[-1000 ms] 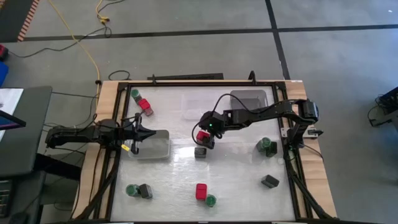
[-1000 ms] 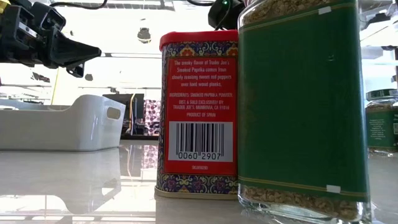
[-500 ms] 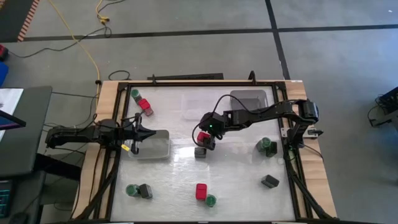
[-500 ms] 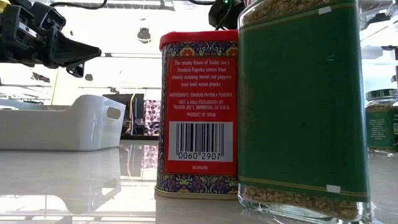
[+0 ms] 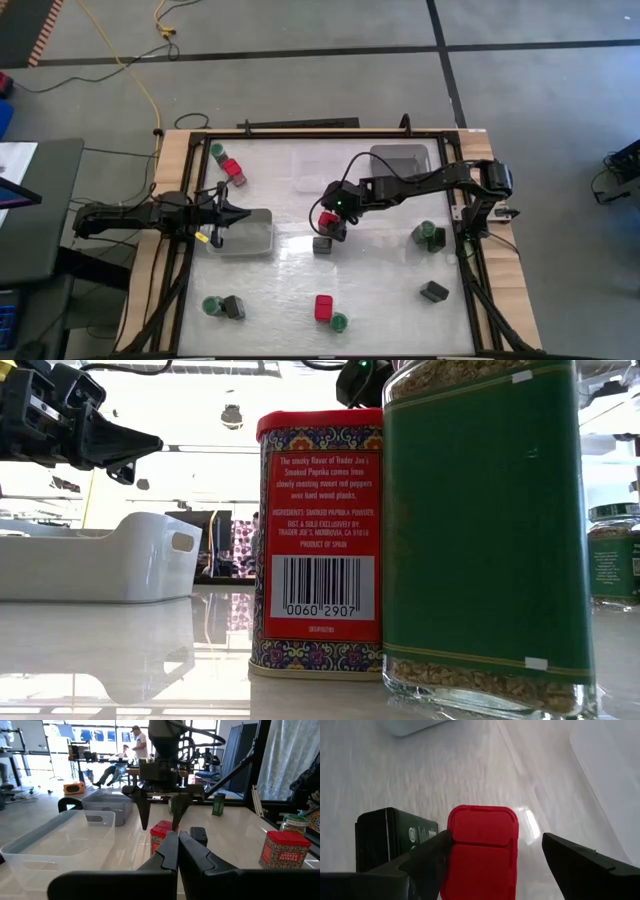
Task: Sort spices by type
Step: Put the red seasoning can into the transparent bin
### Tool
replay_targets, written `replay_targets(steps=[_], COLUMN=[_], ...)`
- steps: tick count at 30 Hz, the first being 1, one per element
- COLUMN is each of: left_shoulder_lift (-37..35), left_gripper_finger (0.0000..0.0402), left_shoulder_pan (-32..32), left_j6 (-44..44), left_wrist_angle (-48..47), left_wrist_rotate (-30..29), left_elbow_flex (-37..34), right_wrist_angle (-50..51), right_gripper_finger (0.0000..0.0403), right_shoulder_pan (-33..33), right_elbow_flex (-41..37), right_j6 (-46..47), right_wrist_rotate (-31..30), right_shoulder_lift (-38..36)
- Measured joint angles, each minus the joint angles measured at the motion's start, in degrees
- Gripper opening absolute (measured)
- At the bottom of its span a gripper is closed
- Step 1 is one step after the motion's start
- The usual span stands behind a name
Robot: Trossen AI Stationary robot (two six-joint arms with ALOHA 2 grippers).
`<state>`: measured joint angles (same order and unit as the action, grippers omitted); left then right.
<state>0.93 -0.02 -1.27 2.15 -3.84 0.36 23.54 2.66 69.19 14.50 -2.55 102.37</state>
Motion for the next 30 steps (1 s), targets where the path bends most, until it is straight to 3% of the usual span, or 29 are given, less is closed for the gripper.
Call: replay_targets(steps=[21,30], left_shoulder_lift=[-0.01,-0.02], left_gripper_finger=[0.0,0.0], left_shoulder_pan=[0.0,0.01], left_j6=[-0.01,-0.01], left_wrist_angle=[0.0,0.0], left_wrist_rotate=[0.02,0.01], left_elbow_flex=[0.01,0.0], right_wrist_angle=[-2.43,-1.42], right_gripper_finger=[0.0345,0.0345], right_shoulder_pan=[1.06,-2.0], right_elbow_flex=[4.17,4.24], right_j6=[-1.51,-3.82], right_wrist_rotate=[-0.26,-0.55], right_shoulder_lift=[-0.74,4.17])
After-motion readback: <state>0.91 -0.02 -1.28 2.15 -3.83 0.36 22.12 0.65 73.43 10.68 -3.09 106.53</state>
